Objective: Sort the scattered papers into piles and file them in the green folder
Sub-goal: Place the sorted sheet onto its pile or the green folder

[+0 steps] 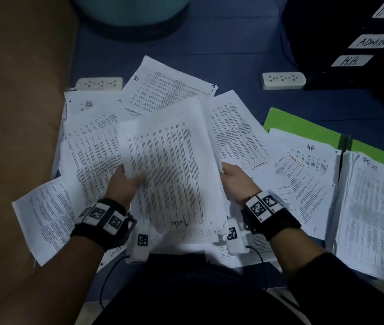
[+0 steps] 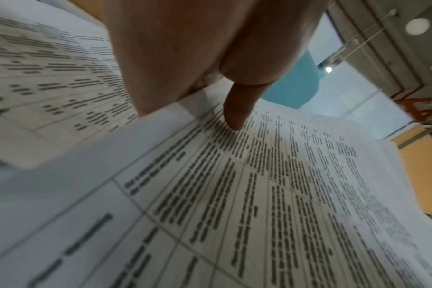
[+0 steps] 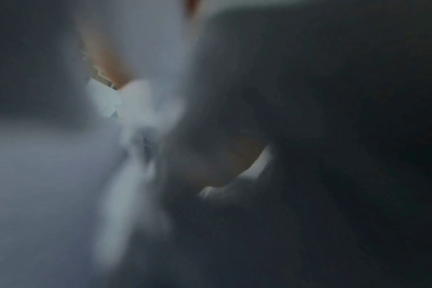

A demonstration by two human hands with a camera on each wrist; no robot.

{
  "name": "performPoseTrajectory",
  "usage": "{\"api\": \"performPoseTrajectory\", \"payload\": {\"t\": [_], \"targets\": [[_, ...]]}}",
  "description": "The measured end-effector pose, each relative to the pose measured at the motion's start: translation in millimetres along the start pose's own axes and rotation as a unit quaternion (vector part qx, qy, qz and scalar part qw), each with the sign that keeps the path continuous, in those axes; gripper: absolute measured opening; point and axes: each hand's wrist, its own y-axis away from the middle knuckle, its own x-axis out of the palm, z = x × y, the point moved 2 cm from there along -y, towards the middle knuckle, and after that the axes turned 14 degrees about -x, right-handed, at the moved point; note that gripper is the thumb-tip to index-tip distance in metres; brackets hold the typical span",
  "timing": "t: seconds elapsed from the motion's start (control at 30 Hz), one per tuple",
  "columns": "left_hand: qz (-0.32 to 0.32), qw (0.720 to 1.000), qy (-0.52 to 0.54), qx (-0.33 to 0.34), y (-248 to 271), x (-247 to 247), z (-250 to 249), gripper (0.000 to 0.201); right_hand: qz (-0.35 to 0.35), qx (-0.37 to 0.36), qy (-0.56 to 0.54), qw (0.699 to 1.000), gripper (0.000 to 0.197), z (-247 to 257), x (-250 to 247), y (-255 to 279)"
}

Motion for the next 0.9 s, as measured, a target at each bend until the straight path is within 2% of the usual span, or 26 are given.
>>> {"api": "performPoseTrajectory", "payload": {"t": [0.07, 0.1, 0.13, 0.2, 0.27, 0.33, 0.4, 0.43, 0.5, 0.53, 0.63, 0.7, 0.83, 0.9], "targets": [[-0.017, 1.0, -0.017, -0.004, 5, -7, 3, 0.019, 0.002, -0.04, 0.163, 0.986, 0.023, -9, -3, -16], [-0.017, 1.0, -0.014, -0.008, 8, -11, 4, 0.019, 0.011, -0.056, 0.246, 0.968, 0.022, -13, -2, -26], [-0.018, 1.0, -0.01, -0.011, 10, -16, 6, 0.02, 0.038, -0.065, 0.326, 0.942, 0.021, -18, 1, -34], [-0.012, 1.0, -0.007, -0.011, 12, -23, 10, 0.029, 0.121, -0.062, 0.46, 0.877, 0.036, -29, 13, -45], [0.004, 1.0, -0.008, -0.007, 14, -29, 14, 0.035, 0.169, -0.038, 0.535, 0.827, 0.056, -34, 22, -52], [0.032, 0.999, -0.006, 0.004, 15, -33, 17, 0.033, 0.184, -0.009, 0.559, 0.808, 0.068, -32, 23, -57], [0.063, 0.998, -0.001, 0.011, 14, -34, 15, 0.029, 0.21, 0.03, 0.521, 0.827, 0.062, -24, 14, -56], [0.076, 0.997, 0.003, 0.015, 15, -33, 12, 0.027, 0.197, 0.039, 0.476, 0.856, 0.051, -22, 5, -54], [0.093, 0.995, 0.022, 0.027, 19, -28, 2, 0.027, 0.1, 0.04, 0.379, 0.919, 0.026, -18, -18, -44], [0.101, 0.994, 0.039, 0.028, 19, -25, -3, 0.028, 0.039, 0.035, 0.336, 0.94, 0.019, -15, -31, -37], [0.136, 0.986, 0.092, 0.023, 21, -15, -13, 0.033, -0.075, 0.037, 0.18, 0.98, 0.014, -19, -61, -13], [0.145, 0.983, 0.108, 0.023, 19, -8, -16, 0.031, -0.142, 0.046, 0.063, 0.987, 0.01, -16, -76, 9], [0.158, 0.98, 0.122, 0.007, 14, 11, -16, 0.031, -0.217, 0.034, -0.058, 0.974, 0.013, -32, -84, 27], [0.16, 0.979, 0.127, -0.002, 10, 23, -14, 0.034, -0.231, 0.046, -0.111, 0.965, 0.041, -36, -70, 26]]}}
